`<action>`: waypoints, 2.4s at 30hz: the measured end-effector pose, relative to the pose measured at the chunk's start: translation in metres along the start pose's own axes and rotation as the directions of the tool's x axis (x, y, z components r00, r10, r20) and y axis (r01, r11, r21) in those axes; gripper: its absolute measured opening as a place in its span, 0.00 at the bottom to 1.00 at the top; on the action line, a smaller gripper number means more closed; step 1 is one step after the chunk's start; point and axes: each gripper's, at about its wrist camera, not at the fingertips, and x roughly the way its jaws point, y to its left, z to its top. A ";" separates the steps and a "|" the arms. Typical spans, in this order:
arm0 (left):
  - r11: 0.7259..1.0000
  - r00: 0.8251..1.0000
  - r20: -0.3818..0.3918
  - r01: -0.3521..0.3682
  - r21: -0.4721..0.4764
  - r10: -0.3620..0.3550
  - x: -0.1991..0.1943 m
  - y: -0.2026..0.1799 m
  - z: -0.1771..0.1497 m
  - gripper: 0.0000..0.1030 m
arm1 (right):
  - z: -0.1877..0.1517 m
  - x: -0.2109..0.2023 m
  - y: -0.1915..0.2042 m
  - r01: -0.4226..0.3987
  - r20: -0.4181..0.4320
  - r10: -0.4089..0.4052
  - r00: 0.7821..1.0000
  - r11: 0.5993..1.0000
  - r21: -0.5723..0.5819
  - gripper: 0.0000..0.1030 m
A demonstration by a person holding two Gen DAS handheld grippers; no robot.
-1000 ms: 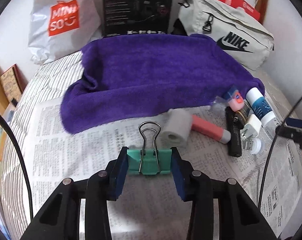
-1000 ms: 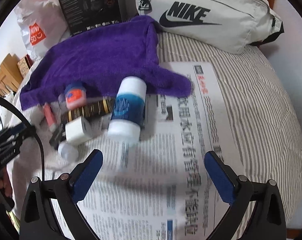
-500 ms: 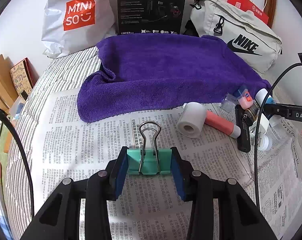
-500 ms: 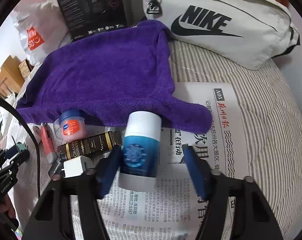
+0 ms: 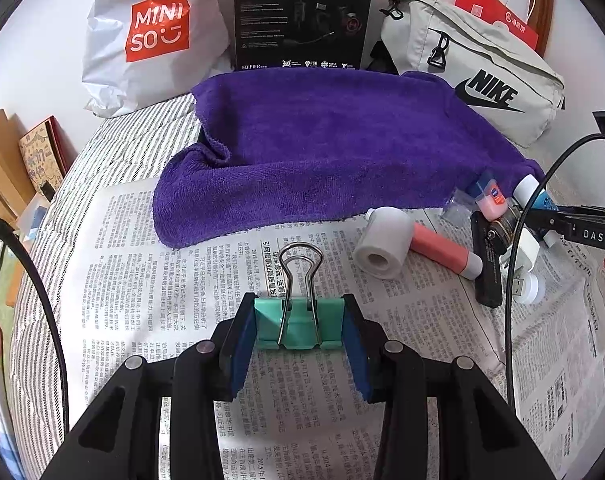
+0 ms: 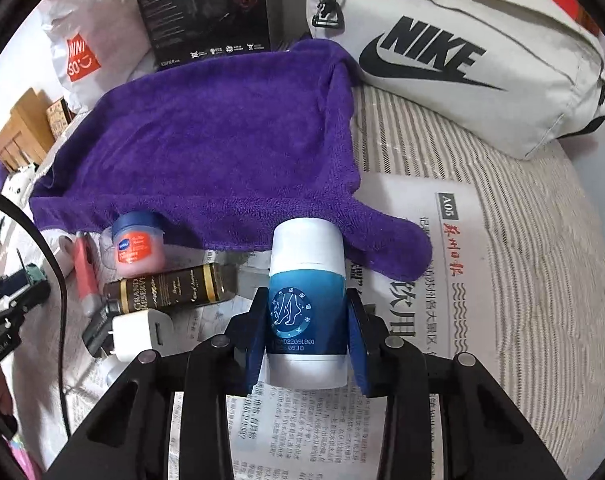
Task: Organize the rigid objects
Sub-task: 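Carry the clip with the left tool while the right tool carries the stick over the purple towel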
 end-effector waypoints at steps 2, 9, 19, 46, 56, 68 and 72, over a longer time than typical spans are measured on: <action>1.000 1.000 -0.001 -0.001 -0.002 0.001 0.000 0.000 0.001 0.38 | 0.000 0.002 -0.001 -0.003 0.010 0.003 1.000 1.000 -0.004 0.35; 0.999 1.000 0.006 0.017 -0.039 -0.017 0.001 0.003 0.002 0.38 | -0.001 0.000 -0.008 -0.046 0.013 0.045 0.999 0.999 0.017 0.35; 0.997 0.999 0.014 0.040 -0.067 -0.040 -0.021 0.011 -0.004 0.38 | -0.013 -0.033 -0.017 -0.084 0.030 0.083 0.996 0.996 0.033 0.35; 1.000 0.995 0.096 0.014 -0.027 -0.011 -0.052 0.032 0.073 0.38 | 0.057 -0.059 0.002 -0.123 0.119 0.129 0.984 0.991 -0.060 0.35; 0.998 0.994 0.096 0.054 -0.028 -0.052 -0.015 0.035 0.118 0.38 | 0.098 -0.028 0.005 -0.112 0.116 0.120 0.986 0.991 -0.072 0.35; 0.996 0.995 0.050 0.084 -0.023 -0.082 0.048 0.031 0.158 0.38 | 0.134 0.028 0.022 -0.098 0.071 0.107 0.992 0.988 -0.118 0.35; 0.996 0.996 0.032 0.084 -0.018 -0.084 0.068 0.032 0.167 0.38 | 0.145 0.045 0.028 -0.085 0.055 0.093 0.994 0.987 -0.134 0.35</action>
